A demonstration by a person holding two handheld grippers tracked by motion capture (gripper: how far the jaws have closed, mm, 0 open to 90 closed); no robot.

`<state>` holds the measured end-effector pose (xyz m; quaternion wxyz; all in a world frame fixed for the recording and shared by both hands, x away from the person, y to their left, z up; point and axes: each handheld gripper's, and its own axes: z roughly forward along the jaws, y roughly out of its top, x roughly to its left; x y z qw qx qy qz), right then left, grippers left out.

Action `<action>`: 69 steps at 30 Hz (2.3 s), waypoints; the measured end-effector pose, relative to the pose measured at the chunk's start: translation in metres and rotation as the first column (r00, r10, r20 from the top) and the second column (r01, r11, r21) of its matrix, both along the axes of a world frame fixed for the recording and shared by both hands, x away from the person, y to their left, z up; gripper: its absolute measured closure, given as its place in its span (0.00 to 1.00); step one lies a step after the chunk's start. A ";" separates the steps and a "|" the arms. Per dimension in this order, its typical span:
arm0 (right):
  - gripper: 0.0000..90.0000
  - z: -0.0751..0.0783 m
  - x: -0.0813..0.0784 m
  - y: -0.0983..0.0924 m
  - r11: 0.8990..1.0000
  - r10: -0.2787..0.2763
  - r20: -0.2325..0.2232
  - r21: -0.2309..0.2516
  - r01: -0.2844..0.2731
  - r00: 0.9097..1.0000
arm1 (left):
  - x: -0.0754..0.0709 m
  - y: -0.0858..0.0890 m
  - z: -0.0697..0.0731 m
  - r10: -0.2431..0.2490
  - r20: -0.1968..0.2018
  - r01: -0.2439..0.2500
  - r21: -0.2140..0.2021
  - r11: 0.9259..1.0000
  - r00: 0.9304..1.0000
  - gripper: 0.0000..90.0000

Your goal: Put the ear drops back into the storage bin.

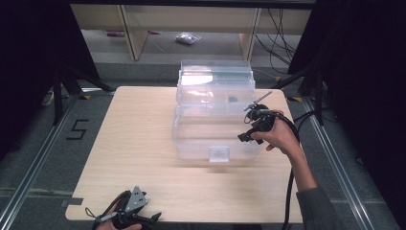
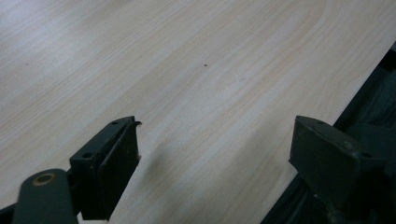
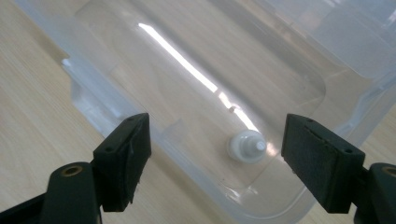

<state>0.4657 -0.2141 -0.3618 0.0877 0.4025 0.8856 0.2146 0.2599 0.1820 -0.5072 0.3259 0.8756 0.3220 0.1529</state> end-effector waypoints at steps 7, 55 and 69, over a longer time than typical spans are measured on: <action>0.27 0.003 -0.015 -0.004 0.999 0.012 0.049 0.051 -0.015 0.999 | 0.000 0.000 0.000 0.005 0.009 -0.005 -0.007 1.000 1.000 0.17; 0.24 -0.023 -0.088 -0.008 0.982 0.046 0.164 0.174 -0.075 0.985 | -0.001 0.000 0.000 0.025 0.014 -0.025 -0.009 1.000 1.000 0.17; 0.21 -0.031 -0.105 0.002 0.982 0.060 0.177 0.168 -0.091 0.982 | -0.005 0.000 0.003 0.024 0.047 -0.025 0.025 0.999 0.999 0.17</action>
